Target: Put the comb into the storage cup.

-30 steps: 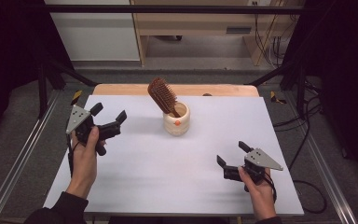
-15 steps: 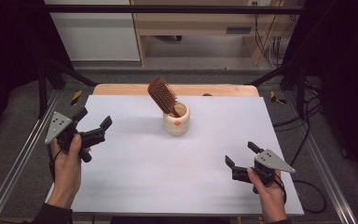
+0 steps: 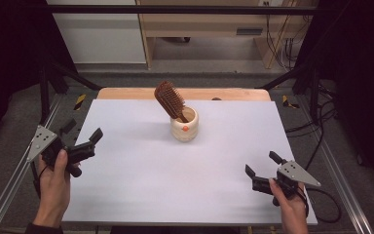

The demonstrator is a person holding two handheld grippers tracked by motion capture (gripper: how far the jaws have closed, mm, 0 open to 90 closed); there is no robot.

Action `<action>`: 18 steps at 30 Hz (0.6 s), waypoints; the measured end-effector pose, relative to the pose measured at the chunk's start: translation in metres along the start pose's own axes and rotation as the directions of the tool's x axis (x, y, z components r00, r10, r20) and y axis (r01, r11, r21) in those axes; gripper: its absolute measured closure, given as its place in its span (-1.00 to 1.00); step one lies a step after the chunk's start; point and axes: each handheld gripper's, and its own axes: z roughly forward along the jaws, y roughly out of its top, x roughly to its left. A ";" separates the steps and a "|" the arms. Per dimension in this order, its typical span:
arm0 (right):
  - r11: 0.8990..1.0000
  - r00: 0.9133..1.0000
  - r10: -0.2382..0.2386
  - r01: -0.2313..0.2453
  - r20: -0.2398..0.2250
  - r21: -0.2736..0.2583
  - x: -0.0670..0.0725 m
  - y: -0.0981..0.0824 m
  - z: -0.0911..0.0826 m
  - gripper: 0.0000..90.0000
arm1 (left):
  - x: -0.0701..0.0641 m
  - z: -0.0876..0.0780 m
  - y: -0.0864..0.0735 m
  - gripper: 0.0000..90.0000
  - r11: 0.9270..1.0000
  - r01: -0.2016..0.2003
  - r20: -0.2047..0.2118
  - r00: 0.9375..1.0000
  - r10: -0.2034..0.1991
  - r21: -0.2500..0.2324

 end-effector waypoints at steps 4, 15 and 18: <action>1.000 1.000 0.003 -0.003 0.002 0.003 -0.002 -0.003 0.001 -0.94 | 0.003 -0.008 -0.009 -0.97 1.000 -0.015 -0.004 1.000 0.015 0.016; 1.000 1.000 0.006 -0.006 -0.006 0.003 -0.004 -0.006 0.002 -0.94 | 0.011 -0.021 -0.033 -0.97 1.000 0.003 -0.027 1.000 -0.002 0.028; 1.000 1.000 0.005 -0.005 -0.012 0.003 -0.003 -0.007 0.002 -0.94 | 0.012 -0.025 -0.040 -0.97 0.999 -0.001 -0.029 1.000 0.002 0.037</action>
